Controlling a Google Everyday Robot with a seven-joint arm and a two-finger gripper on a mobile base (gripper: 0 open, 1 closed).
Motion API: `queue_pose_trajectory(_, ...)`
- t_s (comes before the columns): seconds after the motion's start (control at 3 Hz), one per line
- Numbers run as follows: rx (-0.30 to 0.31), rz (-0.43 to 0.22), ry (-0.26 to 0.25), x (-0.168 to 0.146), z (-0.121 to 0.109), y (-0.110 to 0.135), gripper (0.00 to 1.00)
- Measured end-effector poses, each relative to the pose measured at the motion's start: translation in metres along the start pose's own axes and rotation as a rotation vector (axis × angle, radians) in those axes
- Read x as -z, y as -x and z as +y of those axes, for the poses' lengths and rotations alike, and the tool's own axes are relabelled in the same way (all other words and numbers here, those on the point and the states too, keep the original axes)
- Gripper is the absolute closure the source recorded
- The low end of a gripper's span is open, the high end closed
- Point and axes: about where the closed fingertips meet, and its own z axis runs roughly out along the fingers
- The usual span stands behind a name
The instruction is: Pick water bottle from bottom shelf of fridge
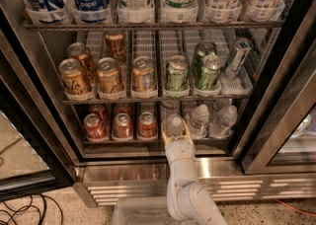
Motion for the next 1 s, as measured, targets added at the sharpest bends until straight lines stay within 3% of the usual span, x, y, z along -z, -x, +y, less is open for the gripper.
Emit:
queue_pose_trajectory(0.33, -0.023, -0.009, 0.057, 0.013, 0.002, 0.007, 1.00)
queue_pose_trajectory(0.67, -0.023, -0.009, 0.057, 0.011, 0.002, 0.006, 1.00)
queue_pose_trajectory(1.0, -0.031, -0.021, 0.108, 0.022, 0.003, 0.018, 1.00)
